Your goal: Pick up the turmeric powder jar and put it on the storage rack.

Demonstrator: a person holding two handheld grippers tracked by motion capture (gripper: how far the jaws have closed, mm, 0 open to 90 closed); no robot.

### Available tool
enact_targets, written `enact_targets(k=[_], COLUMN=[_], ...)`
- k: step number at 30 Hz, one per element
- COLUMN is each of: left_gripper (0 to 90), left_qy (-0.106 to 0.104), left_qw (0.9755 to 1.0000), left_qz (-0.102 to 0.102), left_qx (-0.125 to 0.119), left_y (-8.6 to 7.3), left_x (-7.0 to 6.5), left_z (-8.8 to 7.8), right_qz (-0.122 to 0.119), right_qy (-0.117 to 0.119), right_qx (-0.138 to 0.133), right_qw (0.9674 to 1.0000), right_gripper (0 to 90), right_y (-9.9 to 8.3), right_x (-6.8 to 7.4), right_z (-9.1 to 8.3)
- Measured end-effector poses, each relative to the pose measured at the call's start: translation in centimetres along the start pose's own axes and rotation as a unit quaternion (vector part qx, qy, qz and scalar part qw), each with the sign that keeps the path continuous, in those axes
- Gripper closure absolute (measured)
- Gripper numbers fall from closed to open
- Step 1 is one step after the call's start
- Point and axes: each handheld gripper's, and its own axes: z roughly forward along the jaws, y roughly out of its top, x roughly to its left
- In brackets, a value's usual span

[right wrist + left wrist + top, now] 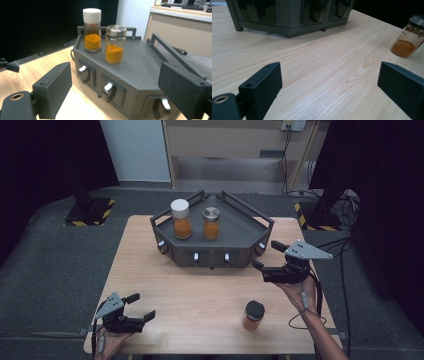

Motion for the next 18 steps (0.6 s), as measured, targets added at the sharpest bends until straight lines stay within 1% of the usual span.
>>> enact_targets(k=[5, 8, 11, 15, 18], left_gripper=[4.8, 4.8, 4.8, 4.8, 4.8], left_qy=[0.001, 0.002, 0.002, 0.001, 0.001], left_qw=[1.0, 1.0, 1.0, 1.0, 1.0], left_qz=[0.002, 0.003, 0.003, 0.003, 0.004], left_qx=[0.0, 0.001, 0.0, 0.0, 0.0], left_y=[0.0, 0.0, 0.0, 0.0, 0.0], left_x=[0.0, -0.1, 0.0, 0.0, 0.0], left_z=[0.0, 0.0, -0.1, -0.1, 0.0], right_qz=[0.009, 0.017, 0.019, 0.018, 0.027], right_qy=[-0.005, -0.008, -0.013, -0.02, -0.022], right_qx=[0.002, -0.003, -0.004, 0.004, 0.004], right_qw=[0.9999, 0.9998, 0.9997, 0.9996, 0.9994], right_gripper=[11.6, 11.5, 11.4, 11.2, 11.0], right_y=[-1.4, -2.3, -3.0, -4.0, -4.9], right_x=[-0.1, -0.2, -0.1, 0.1, 0.1], right_z=[-1.1, -1.7, -2.3, -3.0, -3.6])
